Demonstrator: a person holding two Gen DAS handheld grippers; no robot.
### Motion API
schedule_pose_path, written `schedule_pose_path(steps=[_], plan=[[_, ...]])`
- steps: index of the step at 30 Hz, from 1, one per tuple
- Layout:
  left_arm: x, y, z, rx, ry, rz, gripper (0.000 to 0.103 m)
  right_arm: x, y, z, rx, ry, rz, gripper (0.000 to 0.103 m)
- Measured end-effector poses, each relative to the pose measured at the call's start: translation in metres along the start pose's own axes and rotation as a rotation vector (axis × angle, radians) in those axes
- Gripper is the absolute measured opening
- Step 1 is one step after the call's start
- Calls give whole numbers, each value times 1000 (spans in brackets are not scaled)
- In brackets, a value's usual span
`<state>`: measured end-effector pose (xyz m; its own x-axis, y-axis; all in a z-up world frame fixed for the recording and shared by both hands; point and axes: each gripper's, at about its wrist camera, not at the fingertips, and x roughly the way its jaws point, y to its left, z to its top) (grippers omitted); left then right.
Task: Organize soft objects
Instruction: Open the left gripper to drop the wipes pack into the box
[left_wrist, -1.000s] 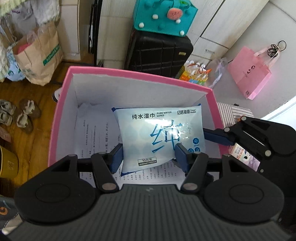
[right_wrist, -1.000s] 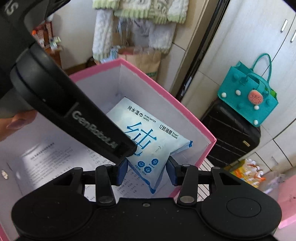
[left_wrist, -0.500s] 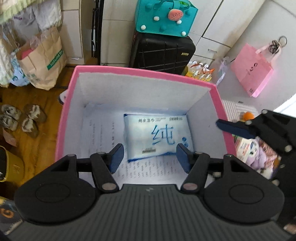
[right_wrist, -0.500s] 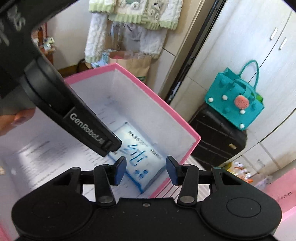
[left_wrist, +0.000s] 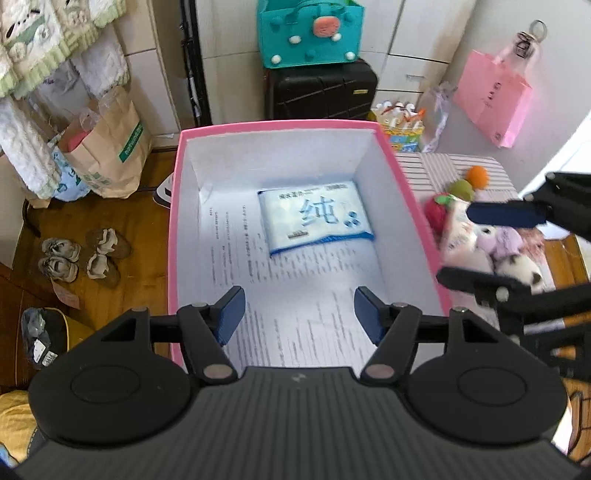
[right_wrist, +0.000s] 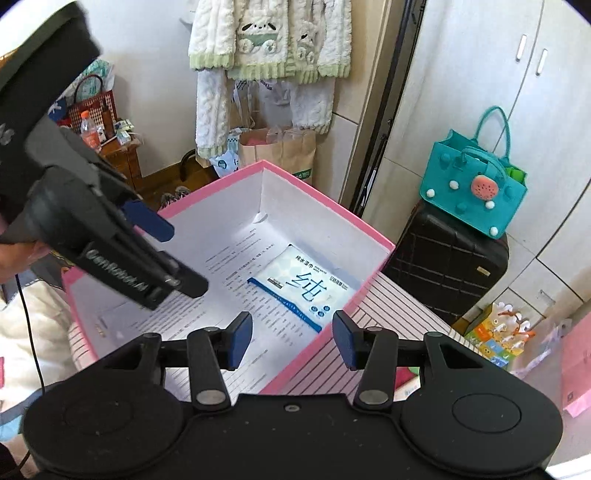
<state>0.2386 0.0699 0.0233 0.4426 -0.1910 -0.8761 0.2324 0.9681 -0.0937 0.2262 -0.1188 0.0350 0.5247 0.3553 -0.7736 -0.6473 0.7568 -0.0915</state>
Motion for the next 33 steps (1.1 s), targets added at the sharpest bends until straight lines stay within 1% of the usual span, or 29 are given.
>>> schedule_pose_path(steps=[2,7,13,18,20,21,26,33], plan=[[-11,-6,-6,14,-12,7,70,-12,1,-2,7,-10,1,53],[-40,-20,-23,66,-41,26,74,-41,6,-8,16,-43,5,53],[-73,-34,-41,119,-66,44,77,-77,11,-17,11,-84,1,55],[-97,-49,-58,161,-93,46,79,-104,18,-29,5,-113,-11,58],[-103,-54,-65,172,-101,44,82,-113,19,-35,3,-119,-10,60],[-105,-57,-69,180,-106,41,87,-117,20,-40,2,-121,-9,60],[-112,-68,-89,215,-122,33,87,-135,23,-65,1,-130,-9,63],[-113,-84,-115,261,-121,30,89,-151,29,-106,23,-104,-20,64]])
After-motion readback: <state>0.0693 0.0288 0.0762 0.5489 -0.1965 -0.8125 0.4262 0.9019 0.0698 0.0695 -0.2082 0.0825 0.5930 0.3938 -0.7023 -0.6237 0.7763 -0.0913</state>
